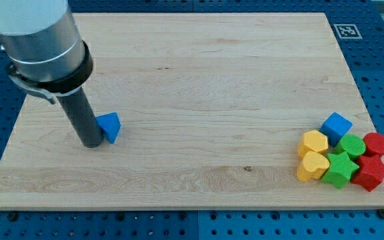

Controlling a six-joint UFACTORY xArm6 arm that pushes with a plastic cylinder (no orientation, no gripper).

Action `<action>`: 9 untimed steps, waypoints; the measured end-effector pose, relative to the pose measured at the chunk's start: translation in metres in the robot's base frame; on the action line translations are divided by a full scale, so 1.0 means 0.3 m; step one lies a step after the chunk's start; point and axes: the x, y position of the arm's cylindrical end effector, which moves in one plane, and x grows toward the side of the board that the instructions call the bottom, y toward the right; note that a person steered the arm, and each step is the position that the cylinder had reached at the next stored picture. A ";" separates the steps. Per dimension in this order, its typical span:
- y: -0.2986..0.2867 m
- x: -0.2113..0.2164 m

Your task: Place the triangle at the center of the board

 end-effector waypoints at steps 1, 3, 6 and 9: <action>0.118 0.000; 0.008 -0.080; 0.075 -0.137; 0.280 -0.184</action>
